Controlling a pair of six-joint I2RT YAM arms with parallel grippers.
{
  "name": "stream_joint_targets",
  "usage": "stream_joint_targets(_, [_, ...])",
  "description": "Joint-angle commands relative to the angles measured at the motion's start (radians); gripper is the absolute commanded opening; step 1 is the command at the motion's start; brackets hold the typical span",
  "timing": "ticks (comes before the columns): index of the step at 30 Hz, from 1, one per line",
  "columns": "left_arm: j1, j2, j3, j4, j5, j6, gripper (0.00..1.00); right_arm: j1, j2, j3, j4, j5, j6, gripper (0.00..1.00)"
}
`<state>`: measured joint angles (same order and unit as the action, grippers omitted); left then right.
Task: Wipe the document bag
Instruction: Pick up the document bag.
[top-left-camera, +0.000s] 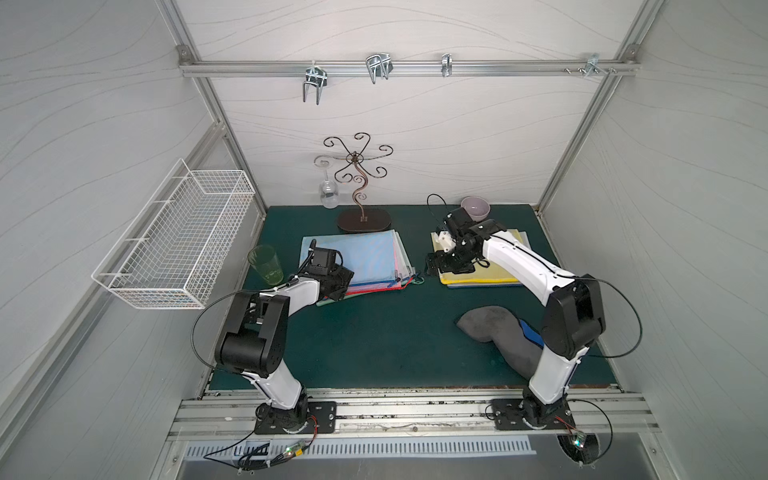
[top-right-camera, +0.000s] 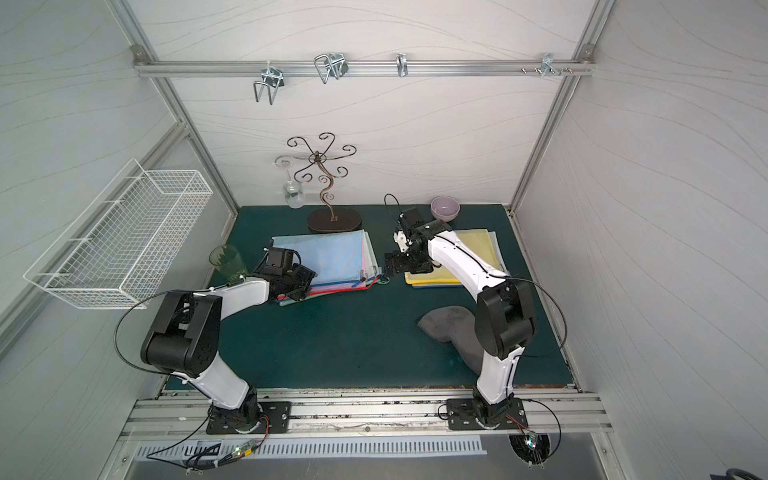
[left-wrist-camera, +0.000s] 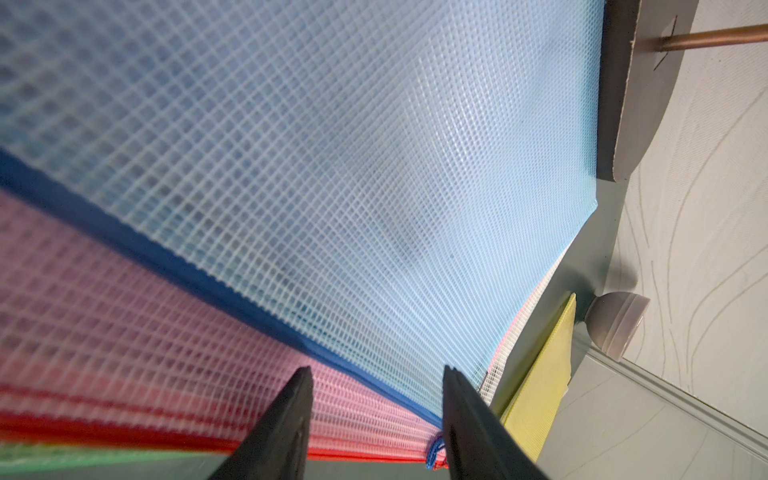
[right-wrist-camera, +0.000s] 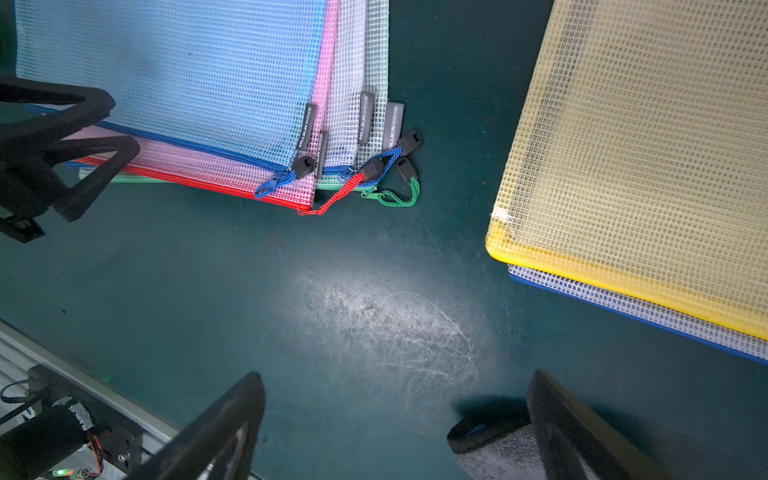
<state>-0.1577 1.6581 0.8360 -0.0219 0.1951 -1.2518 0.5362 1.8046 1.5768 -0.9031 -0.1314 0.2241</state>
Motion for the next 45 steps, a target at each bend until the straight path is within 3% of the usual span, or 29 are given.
stream_joint_targets(1, [0.002, 0.007, -0.006, 0.038, -0.035, -0.042, 0.53, -0.004, -0.026, -0.001, 0.0, -0.002, -0.005, 0.99])
stream_joint_targets(14, [0.002, 0.081, -0.008, 0.043, -0.045, -0.008, 0.53, -0.005, -0.001, 0.009, -0.007, -0.008, -0.006, 0.99])
stream_joint_targets(21, [0.002, 0.152, 0.008, 0.114, -0.033, 0.021, 0.48, -0.005, 0.007, 0.006, -0.004, -0.007, -0.005, 0.99])
stream_joint_targets(28, [0.002, 0.187, -0.003, 0.157, -0.029, 0.03, 0.32, -0.006, 0.012, 0.006, -0.002, -0.006, -0.005, 0.99])
stream_joint_targets(31, [0.001, 0.187, 0.006, 0.163, -0.025, 0.049, 0.18, -0.004, 0.01, 0.005, 0.0, -0.011, -0.003, 0.99])
stream_joint_targets(36, [0.0, 0.128, 0.037, 0.134, -0.005, 0.103, 0.0, 0.003, -0.007, 0.008, -0.014, -0.002, -0.003, 0.99])
stream_joint_targets(45, [-0.033, -0.195, 0.07, -0.193, 0.093, 0.305, 0.0, 0.006, -0.058, -0.005, -0.137, 0.032, 0.056, 0.99])
